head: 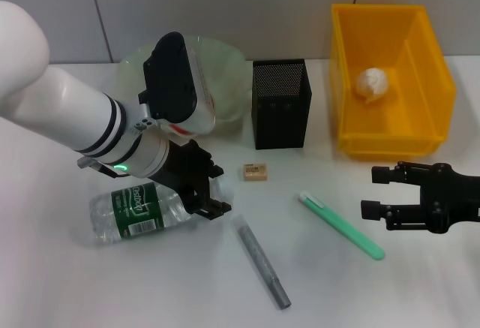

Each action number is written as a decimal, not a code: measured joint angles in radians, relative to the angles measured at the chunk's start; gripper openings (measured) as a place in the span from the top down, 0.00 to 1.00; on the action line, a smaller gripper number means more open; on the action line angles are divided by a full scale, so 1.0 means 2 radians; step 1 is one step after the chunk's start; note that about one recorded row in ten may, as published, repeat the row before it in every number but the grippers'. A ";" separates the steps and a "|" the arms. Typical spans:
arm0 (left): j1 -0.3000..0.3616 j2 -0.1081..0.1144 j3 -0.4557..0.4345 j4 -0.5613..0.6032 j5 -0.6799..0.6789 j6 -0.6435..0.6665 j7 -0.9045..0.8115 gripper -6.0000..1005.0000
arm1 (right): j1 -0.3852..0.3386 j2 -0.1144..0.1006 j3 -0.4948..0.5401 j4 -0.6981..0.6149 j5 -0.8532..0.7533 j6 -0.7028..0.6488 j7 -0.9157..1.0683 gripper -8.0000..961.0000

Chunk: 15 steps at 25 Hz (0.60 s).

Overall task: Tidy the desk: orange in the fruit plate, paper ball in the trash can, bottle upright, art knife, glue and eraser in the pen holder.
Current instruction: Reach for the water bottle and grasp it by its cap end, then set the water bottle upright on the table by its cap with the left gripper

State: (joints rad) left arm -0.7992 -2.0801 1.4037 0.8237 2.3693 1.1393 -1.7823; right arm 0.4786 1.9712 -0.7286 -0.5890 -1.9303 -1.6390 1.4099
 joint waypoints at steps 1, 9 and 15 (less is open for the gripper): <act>0.000 0.000 0.001 0.000 0.000 -0.001 0.000 0.23 | 0.000 0.000 0.000 0.000 0.000 0.000 0.000 0.13; 0.000 0.000 0.006 -0.001 0.001 -0.001 0.000 0.40 | -0.001 0.000 0.000 0.002 0.001 0.000 0.001 0.13; 0.000 0.000 0.013 0.000 0.001 -0.003 0.000 0.53 | -0.001 -0.001 0.000 0.002 0.002 0.000 0.001 0.13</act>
State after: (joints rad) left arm -0.7992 -2.0801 1.4293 0.8238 2.3709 1.1339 -1.7826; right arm 0.4769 1.9690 -0.7287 -0.5859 -1.9268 -1.6399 1.4120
